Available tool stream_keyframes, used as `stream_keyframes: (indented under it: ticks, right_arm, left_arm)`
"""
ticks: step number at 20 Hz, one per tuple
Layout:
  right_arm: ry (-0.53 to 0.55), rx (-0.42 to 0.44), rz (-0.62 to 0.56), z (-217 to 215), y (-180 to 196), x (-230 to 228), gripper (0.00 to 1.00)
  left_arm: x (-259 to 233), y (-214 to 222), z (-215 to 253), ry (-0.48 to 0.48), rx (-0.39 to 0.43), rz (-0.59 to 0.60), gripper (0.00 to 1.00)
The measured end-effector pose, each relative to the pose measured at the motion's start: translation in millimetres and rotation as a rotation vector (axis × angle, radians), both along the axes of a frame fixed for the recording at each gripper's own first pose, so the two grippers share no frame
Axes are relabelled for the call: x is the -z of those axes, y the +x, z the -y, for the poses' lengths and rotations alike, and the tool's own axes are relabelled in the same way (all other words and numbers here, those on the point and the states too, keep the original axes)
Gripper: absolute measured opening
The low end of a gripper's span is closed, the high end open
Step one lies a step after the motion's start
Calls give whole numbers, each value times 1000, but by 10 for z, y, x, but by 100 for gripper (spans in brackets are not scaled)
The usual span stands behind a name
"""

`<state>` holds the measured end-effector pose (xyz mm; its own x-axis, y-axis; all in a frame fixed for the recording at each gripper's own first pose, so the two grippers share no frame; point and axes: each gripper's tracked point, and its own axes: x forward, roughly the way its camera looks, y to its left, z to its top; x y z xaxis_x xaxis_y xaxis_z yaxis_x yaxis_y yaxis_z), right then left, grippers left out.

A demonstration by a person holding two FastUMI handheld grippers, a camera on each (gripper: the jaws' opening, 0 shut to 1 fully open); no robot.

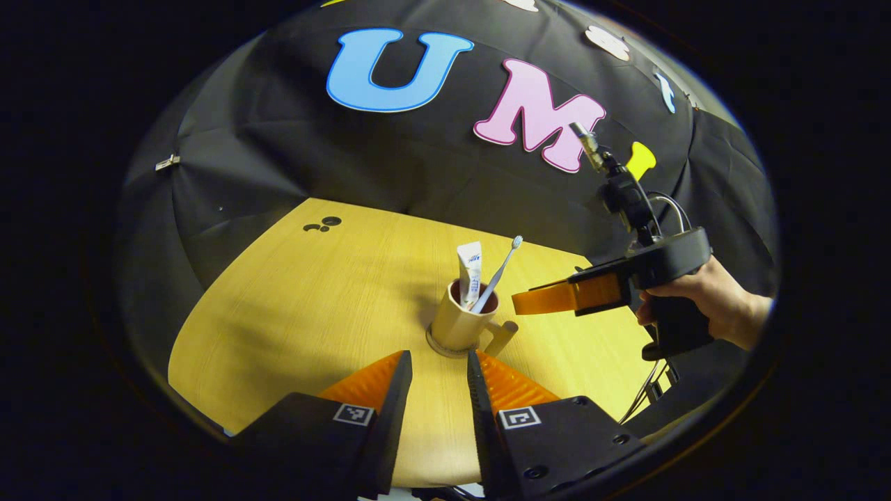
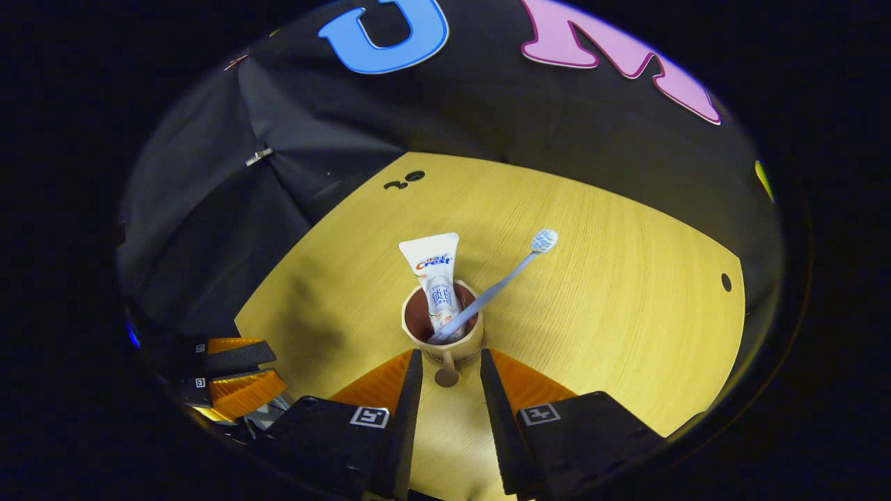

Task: Put the toothbrush and toothpaste on the desktop into the cup, then pick up the cup and place it on the coaster on the desktop.

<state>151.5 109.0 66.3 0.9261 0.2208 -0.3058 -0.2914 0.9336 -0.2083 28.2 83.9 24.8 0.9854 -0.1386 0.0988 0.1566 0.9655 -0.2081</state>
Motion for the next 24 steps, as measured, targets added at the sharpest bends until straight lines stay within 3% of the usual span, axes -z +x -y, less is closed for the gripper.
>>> stream_keyframes:
  ticks: [1, 2, 3, 4, 5, 6, 7, 9, 10, 11, 14, 16, 17, 18, 24]
  right_arm:
    - [14, -6, 20, 9, -51, -44, 52]
    - [26, -13, 39, 23, -107, -95, 52]
    - [35, -20, 56, 36, -163, -130, 53]
    - [37, -23, 71, 63, -213, -161, 52]
    - [37, -26, 82, 92, -273, -175, 53]
    - [38, -27, 99, 116, -322, -194, 43]
    - [40, -32, 116, 127, -373, -223, 53]
    - [44, -38, 153, 155, -476, -281, 57]
    - [48, -42, 166, 175, -534, -296, 48]
    - [53, -48, 176, 194, -592, -309, 58]
    - [73, -56, 193, 261, -734, -321, 60]
    - [83, -57, 194, 322, -794, -295, 66]
    - [82, -54, 194, 356, -817, -271, 59]
    - [82, -53, 195, 391, -838, -258, 69]
    - [91, -54, 248, 547, -948, -134, 76]
  left_arm:
    - [-46, 6, 34, 3, 0, 7, 60]
    - [-92, 16, 88, 7, 0, 13, 51]
    - [-138, 15, 132, 12, 1, 19, 60]
    - [-183, 18, 179, 20, -2, 25, 51]
    - [-228, 15, 223, 31, -1, 32, 52]
    - [-246, 21, 279, 43, -3, 37, 53]
    - [-280, 21, 326, 54, -6, 44, 53]
    - [-342, 15, 422, 68, -11, 53, 54]
    - [-365, 26, 488, 74, -9, 56, 55]
    - [-397, 31, 540, 77, -6, 60, 56]
    - [-470, 30, 700, 89, 12, 70, 60]
    - [-498, 40, 758, 93, 11, 73, 63]
    - [-518, 38, 780, 93, 8, 76, 54]
    - [-542, 26, 809, 89, 9, 86, 66]
    - [-552, 20, 930, 85, 5, 86, 80]
